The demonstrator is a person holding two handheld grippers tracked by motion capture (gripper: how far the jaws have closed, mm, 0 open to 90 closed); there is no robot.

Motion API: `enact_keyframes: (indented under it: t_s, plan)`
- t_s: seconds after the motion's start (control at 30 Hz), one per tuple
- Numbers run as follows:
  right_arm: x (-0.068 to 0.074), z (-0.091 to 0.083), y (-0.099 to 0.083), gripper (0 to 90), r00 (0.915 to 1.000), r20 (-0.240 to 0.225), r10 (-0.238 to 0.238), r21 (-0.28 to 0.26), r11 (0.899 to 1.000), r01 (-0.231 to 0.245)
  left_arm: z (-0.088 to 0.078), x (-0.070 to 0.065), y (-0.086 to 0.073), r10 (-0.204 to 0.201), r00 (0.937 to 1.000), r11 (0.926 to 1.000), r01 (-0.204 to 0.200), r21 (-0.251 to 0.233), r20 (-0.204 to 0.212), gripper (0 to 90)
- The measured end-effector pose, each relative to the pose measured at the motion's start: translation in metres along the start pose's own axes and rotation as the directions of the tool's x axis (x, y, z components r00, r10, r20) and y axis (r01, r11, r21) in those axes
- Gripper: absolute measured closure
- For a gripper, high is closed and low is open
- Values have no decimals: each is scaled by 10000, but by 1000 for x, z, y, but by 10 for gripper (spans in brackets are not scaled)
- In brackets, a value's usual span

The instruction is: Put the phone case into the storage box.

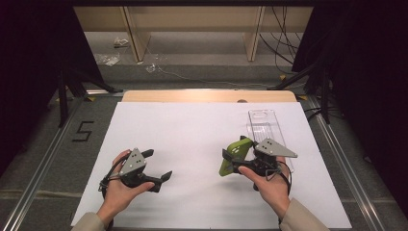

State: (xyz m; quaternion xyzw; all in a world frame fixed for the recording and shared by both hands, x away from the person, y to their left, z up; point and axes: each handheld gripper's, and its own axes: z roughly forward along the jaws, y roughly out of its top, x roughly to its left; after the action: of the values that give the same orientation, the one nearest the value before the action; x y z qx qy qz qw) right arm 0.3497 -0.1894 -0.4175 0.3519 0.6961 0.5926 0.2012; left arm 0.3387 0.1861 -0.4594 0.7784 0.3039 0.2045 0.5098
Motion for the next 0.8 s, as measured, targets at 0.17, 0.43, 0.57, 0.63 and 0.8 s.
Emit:
enact_keyframes:
  t_s: [0.17,0.43,0.57,0.63,0.8]
  plan:
    - [-1,-1,0,182,10000,-1,20,-31,10000,-20,1,-1,-2,21,10000,10000,-22,86,56,3]
    - [-1,0,1,182,10000,-8,5,-63,10000,-5,2,-1,-2,-10,10000,10000,9,95,89,3]
    - [-3,1,1,182,10000,61,50,3,10000,-50,2,-1,-3,-17,9999,10000,16,98,111,3]
    - [-4,1,1,182,10000,65,64,-26,10000,-63,2,0,-3,-69,9999,9999,67,132,131,4]
    - [-8,0,3,182,9999,144,60,-74,10000,-59,3,-1,-3,-23,10000,9999,22,125,84,4]
